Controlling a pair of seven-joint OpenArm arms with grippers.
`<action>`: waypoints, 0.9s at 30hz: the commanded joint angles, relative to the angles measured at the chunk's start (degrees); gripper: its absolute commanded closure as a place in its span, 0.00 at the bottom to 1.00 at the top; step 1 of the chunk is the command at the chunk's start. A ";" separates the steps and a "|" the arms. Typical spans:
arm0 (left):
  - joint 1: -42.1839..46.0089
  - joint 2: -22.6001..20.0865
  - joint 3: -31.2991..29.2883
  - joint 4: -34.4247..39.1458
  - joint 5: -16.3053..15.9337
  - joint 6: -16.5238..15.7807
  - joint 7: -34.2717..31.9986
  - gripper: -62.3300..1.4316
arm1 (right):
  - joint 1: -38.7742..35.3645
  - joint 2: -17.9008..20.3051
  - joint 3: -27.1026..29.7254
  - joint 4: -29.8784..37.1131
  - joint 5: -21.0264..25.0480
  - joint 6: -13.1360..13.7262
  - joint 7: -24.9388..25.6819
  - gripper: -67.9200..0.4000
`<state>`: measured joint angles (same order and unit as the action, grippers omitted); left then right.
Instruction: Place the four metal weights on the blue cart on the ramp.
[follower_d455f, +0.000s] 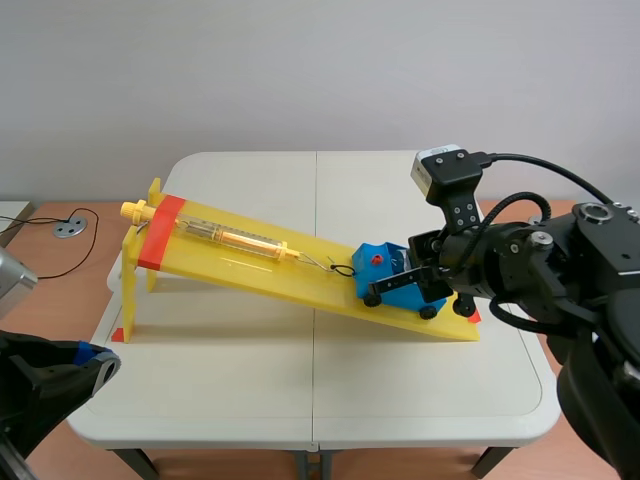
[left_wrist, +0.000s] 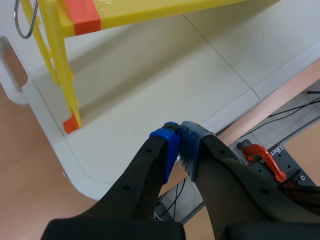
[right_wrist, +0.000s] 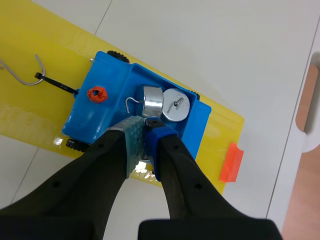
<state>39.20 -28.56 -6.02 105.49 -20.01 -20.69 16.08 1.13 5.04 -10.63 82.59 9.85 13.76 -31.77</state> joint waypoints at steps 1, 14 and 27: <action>-0.50 1.22 -0.96 4.26 -4.24 -1.79 -5.46 0.91 | 6.73 -0.94 0.04 2.71 0.83 -1.86 8.98 0.98; -0.50 1.22 -0.96 4.26 -4.24 -1.79 -5.46 0.91 | 7.21 -1.66 0.07 2.34 2.51 2.64 7.37 0.73; -0.52 1.51 -0.96 6.38 -4.22 -2.08 -4.15 0.91 | -2.75 7.45 8.35 20.81 13.00 5.64 0.85 0.98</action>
<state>39.20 -28.56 -6.02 105.56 -20.01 -20.71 16.27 -3.29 7.81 -5.61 95.72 20.16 18.92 -36.05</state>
